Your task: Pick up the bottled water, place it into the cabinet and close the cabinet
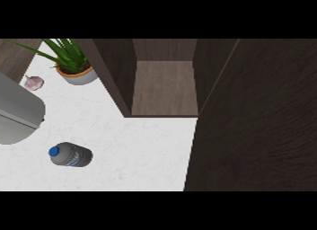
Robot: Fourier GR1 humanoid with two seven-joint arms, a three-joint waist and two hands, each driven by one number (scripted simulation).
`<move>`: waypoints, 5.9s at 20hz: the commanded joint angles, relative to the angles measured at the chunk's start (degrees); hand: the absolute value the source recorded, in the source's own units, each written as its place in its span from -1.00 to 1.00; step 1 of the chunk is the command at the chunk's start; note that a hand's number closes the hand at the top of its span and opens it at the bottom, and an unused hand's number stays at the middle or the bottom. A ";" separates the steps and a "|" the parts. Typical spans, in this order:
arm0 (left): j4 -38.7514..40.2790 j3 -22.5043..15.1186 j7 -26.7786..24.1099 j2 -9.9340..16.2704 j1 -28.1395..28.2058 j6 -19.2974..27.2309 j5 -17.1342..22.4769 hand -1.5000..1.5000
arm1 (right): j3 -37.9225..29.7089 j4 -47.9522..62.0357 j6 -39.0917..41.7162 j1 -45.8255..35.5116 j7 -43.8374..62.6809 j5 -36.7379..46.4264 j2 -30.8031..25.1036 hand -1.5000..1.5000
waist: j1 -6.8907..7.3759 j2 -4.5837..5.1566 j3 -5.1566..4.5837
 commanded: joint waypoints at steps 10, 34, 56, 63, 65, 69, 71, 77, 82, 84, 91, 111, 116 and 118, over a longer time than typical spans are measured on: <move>10.31 -2.03 -4.40 -5.85 -2.58 -9.32 -15.84 -1.00 | 6.57 -3.28 -3.97 -0.09 2.24 7.01 -0.13 -1.00 | -0.36 0.04 -0.01; 52.07 -6.52 -33.00 -10.97 -13.44 -14.59 -48.83 -1.00 | 6.54 -5.38 -8.05 -2.63 5.64 5.50 -5.30 -1.00 | -0.80 0.16 -0.04; 91.96 -8.88 -68.40 -10.77 -26.68 -9.24 -63.14 -1.00 | 9.68 -4.61 -12.53 -6.59 7.69 7.95 -7.03 -1.00 | -1.26 0.33 -0.18; 91.11 -9.53 -69.75 -14.02 -28.37 -7.77 -61.80 1.00 | 5.19 -5.00 -11.82 -6.47 6.86 3.42 -9.36 -1.00 | -0.66 0.20 -0.06; 94.79 -9.23 -70.28 -14.10 -30.29 -8.76 -61.62 1.00 | 11.88 -6.18 -14.36 -7.66 10.02 7.85 -7.10 -1.00 | -1.25 0.26 -0.19; 93.58 -11.13 -72.85 -14.44 -29.62 -10.28 -62.51 1.00 | 7.89 -6.03 -13.25 -5.17 7.02 4.40 -9.85 -1.00 | -1.04 0.22 -0.09; 91.02 -14.57 -74.49 -12.04 -29.56 -11.29 -65.83 1.00 | 11.24 -5.55 -14.78 -4.91 6.20 6.77 -8.66 -1.00 | -1.21 0.05 -0.12; 84.93 -16.55 -82.65 -14.80 -27.76 1.74 -68.25 1.00 | 9.52 -5.59 -14.54 -5.66 7.00 5.55 -10.05 -1.00 | -0.62 -0.03 -0.06; 79.01 -13.15 -81.59 -25.87 -25.85 24.89 -66.58 1.00 | 8.00 -4.02 -13.99 -4.59 4.26 3.29 -11.75 -1.00 | 0.05 -0.41 0.09; 80.24 -12.46 -85.17 -27.95 -25.73 24.66 -65.36 1.00 | 10.82 -5.89 -16.13 -5.75 7.52 6.19 -10.12 -1.00 | -0.52 -0.12 -0.06; 71.41 -27.64 -77.01 -28.30 -25.38 27.92 -50.12 1.00 | 12.06 -7.90 -16.01 -0.21 4.52 6.36 -11.62 -1.00 | -0.79 -0.21 0.00; 53.45 -42.71 -49.97 -28.36 -39.85 51.83 -39.25 1.00 | 10.54 -7.01 -15.54 3.28 -0.58 2.64 -14.63 -1.00 | -0.82 0.03 0.03; 63.23 -47.84 -50.95 -28.36 -47.96 58.02 -33.33 1.00 | 9.91 -8.16 -16.06 1.23 1.29 1.41 -14.32 -1.00 | -1.65 0.27 -0.02; 65.43 -47.00 -51.32 -28.36 -49.49 58.46 -31.09 1.00 | 10.69 -9.76 -15.95 4.20 0.29 2.77 -15.87 -1.00 | -2.09 0.21 -0.01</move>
